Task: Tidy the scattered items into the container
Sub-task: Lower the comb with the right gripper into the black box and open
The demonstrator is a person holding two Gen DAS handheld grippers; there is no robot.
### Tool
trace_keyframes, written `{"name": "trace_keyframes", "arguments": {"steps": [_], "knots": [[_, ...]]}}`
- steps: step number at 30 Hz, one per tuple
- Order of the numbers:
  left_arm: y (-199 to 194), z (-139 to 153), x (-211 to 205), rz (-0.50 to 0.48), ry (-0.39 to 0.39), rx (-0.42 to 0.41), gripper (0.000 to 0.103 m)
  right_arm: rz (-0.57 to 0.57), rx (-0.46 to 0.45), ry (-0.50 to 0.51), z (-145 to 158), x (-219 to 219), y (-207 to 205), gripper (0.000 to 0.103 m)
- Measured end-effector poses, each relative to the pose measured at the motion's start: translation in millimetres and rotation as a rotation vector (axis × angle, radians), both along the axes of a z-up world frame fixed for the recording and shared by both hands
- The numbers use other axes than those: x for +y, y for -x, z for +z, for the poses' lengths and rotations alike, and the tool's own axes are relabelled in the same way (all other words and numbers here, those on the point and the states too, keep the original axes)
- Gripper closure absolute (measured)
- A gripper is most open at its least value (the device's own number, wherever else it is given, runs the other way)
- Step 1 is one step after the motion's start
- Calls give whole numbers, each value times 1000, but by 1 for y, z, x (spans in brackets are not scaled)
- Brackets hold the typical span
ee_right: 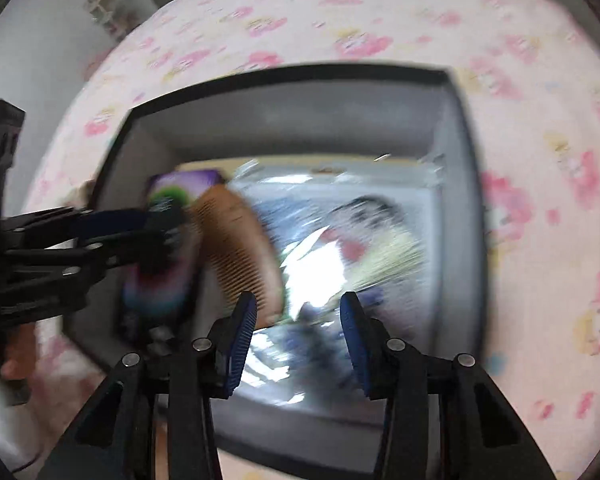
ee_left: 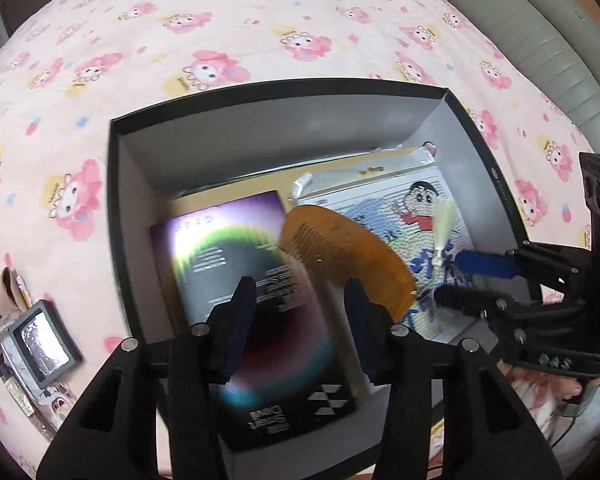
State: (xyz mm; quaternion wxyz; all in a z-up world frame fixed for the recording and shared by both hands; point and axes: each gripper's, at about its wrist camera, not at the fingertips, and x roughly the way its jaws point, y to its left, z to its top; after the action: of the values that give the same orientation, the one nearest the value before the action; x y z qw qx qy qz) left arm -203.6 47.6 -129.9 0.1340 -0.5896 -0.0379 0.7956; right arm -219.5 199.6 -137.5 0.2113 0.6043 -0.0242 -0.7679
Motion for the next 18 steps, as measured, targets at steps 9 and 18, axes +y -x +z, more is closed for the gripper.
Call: {"name": "trace_keyframes", "arguments": {"steps": [9, 18], "knots": [[51, -27, -6, 85, -74, -63, 74, 192, -129, -11, -24, -48, 4, 63], [38, -37, -11, 60, -158, -97, 80, 25, -4, -186, -16, -13, 22, 63]]}}
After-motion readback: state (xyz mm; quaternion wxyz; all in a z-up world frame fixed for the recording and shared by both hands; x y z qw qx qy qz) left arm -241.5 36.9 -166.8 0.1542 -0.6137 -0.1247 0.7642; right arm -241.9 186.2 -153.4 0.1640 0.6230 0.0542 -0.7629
